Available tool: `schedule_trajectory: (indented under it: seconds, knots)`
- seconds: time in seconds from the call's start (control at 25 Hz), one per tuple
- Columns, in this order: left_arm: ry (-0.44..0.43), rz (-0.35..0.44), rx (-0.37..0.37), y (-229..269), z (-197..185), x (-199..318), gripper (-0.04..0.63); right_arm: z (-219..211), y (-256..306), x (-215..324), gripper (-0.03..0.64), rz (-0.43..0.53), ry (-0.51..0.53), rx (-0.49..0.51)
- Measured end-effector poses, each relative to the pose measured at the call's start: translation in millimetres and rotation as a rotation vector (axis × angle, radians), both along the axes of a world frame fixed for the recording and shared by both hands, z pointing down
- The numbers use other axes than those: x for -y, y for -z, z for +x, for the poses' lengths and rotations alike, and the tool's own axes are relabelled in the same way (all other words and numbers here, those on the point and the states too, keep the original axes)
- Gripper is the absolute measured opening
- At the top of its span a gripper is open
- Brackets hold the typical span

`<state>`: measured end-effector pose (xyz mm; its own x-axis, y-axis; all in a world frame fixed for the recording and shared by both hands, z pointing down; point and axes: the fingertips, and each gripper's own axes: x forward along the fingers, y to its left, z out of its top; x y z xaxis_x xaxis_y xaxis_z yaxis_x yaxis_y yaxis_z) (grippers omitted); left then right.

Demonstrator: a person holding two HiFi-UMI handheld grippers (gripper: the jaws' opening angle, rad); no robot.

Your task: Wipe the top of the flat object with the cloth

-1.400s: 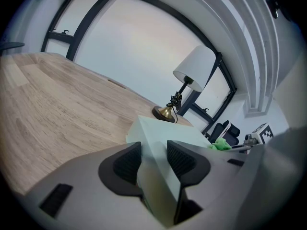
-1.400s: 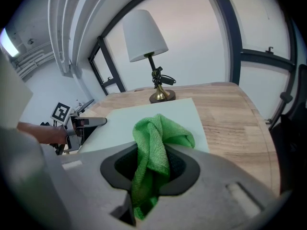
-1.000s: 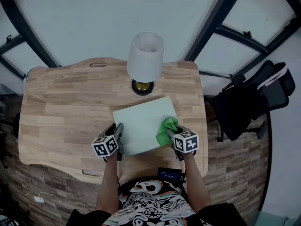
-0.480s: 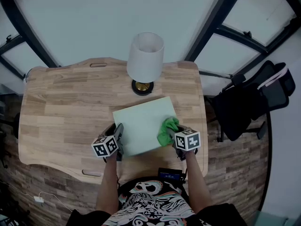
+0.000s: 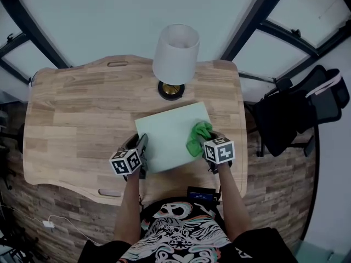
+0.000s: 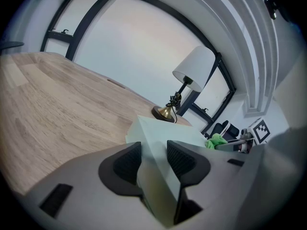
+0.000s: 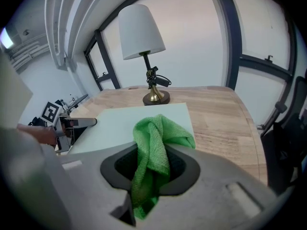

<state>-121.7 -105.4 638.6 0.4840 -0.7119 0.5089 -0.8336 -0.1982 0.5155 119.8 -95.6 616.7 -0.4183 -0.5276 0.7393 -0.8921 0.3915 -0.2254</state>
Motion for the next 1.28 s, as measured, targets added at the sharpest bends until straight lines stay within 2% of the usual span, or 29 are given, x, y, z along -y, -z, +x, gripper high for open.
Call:
schedule_trajectory:
  seconds: [0.32,0.6,0.84,1.28]
  knots:
    - [-0.003,0.002,0.008,-0.1,0.6,-0.8,0.168,-22.8,-0.9,11.6,0.086,0.009,0.050,-0.041]
    - [-0.004,-0.001,0.012,-0.1,2.1,-3.3,0.167,-51.3,-1.0,10.7,0.086,0.007,0.110,-0.012]
    - [-0.002,0.006,0.016,1.3,3.1,-0.1,0.168,-87.1,0.0,10.3,0.086,0.003,0.203,0.003]
    - [-0.010,0.017,0.063,1.0,2.3,-2.6,0.167,-142.5,-0.5,-1.8,0.086,-0.006,0.334,0.018]
